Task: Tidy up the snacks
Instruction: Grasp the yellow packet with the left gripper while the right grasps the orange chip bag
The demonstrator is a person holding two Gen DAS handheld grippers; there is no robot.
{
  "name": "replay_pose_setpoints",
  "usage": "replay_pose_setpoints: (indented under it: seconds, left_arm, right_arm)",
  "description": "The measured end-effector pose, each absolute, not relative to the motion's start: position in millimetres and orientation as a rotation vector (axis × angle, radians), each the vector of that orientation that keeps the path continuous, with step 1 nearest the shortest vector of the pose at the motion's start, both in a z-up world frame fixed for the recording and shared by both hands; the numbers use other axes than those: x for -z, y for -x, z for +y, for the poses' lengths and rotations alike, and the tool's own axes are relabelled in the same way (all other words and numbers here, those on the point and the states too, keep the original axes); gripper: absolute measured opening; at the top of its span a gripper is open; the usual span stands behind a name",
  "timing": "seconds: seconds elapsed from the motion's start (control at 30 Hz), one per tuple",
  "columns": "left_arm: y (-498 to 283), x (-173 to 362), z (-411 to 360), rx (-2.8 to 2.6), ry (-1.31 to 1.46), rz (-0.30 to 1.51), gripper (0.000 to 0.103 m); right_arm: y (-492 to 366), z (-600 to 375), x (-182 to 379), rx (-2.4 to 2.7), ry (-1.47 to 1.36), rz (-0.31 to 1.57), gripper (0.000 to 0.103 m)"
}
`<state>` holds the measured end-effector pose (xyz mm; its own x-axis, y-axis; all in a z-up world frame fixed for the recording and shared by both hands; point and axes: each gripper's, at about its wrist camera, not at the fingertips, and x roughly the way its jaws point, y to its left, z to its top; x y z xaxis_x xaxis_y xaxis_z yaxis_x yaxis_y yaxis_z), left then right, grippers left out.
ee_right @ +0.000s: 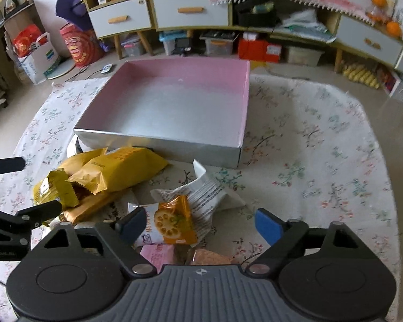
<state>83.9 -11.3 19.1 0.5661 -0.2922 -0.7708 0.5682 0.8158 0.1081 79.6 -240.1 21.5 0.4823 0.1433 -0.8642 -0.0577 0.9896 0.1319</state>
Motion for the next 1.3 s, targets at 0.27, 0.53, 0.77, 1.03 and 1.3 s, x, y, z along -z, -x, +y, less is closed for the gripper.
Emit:
replay_pose_setpoints:
  seconds: [0.27, 0.53, 0.77, 1.03, 1.3]
  left_arm:
    - [-94, -2, 3, 0.585, -0.415, 0.863, 0.076]
    - [-92, 13, -3, 0.600, -0.459, 0.892, 0.061]
    - [-89, 12, -3, 0.560, -0.431, 0.883, 0.049]
    - [-83, 5, 0, 0.529, -0.396, 0.870, 0.047]
    - [-77, -9, 5, 0.498, -0.366, 0.833, 0.047]
  right_arm:
    - [-85, -221, -6, -0.242, -0.097, 1.136, 0.064]
    - [-87, -200, 4, -0.263, -0.045, 1.152, 0.064]
    - [-87, -202, 5, -0.242, -0.060, 1.127, 0.038]
    - [-82, -206, -6, -0.251, -0.097, 1.077, 0.008]
    - [-75, -209, -18, -0.282, -0.136, 1.025, 0.000]
